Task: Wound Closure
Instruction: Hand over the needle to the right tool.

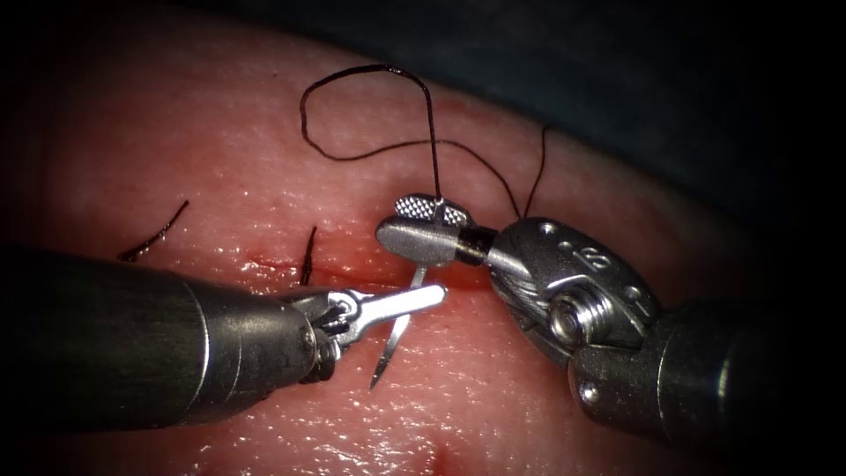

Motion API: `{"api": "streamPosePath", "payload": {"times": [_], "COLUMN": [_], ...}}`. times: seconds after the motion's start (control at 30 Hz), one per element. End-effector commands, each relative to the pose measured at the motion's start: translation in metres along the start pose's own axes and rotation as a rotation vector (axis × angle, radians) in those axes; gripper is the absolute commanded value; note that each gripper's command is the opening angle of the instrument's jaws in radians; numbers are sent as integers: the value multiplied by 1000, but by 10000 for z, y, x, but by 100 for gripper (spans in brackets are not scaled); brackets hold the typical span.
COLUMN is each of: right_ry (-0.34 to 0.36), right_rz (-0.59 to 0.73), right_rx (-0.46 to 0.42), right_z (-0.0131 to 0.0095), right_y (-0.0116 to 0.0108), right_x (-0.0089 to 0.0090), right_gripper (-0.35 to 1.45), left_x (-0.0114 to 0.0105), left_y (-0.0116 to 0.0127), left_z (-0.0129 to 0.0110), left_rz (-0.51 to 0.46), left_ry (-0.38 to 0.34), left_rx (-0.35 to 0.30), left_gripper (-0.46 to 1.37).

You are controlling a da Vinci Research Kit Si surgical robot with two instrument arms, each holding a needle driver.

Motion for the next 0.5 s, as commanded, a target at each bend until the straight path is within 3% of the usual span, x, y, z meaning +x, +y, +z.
{"api": "streamPosePath", "payload": {"times": [0.03, 0.17, 0.33, 0.37, 0.4, 0.43, 0.5], "right_ry": [-12, -40, -41, -41, -41, -42, -42], "right_rz": [-24, -112, -129, -129, -129, -135, -147], "right_rx": [-7, -8, -7, -7, -6, -5, -4], "right_z": [0, -2, -2, -2, -2, -2, -3], "right_y": [0, 0, 2, 2, 2, 2, 3], "right_x": [0, 0, 1, 1, 1, 1, 2], "right_gripper": [-35, -35, -35, -35, -35, -35, -35], "left_x": [0, -1, -2, -2, -1, -1, 0], "left_y": [0, 1, 3, 3, 4, 4, 5], "left_z": [0, 0, 0, 1, 2, 2, 4], "left_rz": [1, 0, -1, -2, -3, -4, 12], "left_ry": [-1, -4, -3, -2, -2, -2, -3], "left_rx": [-12, -13, -12, -12, -12, -12, -9], "left_gripper": [-35, -35, -35, -17, 29, 53, 82]}}
